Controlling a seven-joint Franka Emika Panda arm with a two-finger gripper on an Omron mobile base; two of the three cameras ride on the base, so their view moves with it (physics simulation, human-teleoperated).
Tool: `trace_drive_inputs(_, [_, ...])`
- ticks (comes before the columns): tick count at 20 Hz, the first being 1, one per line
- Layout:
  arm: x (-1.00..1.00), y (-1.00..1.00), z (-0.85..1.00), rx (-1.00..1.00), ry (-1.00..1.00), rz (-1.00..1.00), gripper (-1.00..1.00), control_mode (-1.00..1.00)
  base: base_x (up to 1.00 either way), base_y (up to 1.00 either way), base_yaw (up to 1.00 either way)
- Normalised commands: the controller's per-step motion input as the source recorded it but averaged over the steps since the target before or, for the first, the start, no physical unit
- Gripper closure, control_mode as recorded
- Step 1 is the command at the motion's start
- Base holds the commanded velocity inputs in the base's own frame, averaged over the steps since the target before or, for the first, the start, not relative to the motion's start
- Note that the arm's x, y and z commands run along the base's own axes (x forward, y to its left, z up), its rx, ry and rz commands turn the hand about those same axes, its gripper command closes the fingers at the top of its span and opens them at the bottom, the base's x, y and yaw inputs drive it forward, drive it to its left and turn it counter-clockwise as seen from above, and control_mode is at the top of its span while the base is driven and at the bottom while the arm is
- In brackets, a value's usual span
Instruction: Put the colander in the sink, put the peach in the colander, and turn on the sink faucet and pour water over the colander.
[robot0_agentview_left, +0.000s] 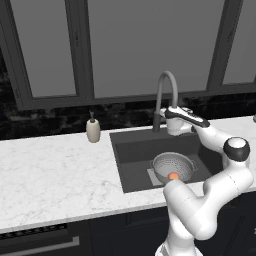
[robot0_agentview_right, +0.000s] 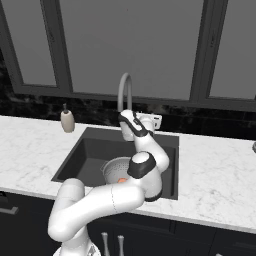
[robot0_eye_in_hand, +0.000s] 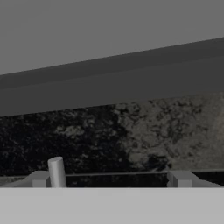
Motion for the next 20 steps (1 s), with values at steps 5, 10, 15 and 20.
trace_drive_inputs(5, [0.0, -0.22, 0.0, 0.0, 0.0, 0.0, -1.0, -1.0, 0.0, 0.0, 0.0])
trace_drive_inputs(10, [0.0, -0.52, 0.0, 0.0, 0.0, 0.0, -1.0, -1.0, 0.0, 0.0, 0.0])
trace_drive_inputs(15, [0.01, -0.61, 0.0, 0.0, 0.0, 0.0, -1.0, -1.0, 0.0, 0.0, 0.0])
trace_drive_inputs(20, [0.04, -0.91, 0.0, 0.03, 0.0, 0.0, -1.0, -1.0, 0.0, 0.0, 0.0])
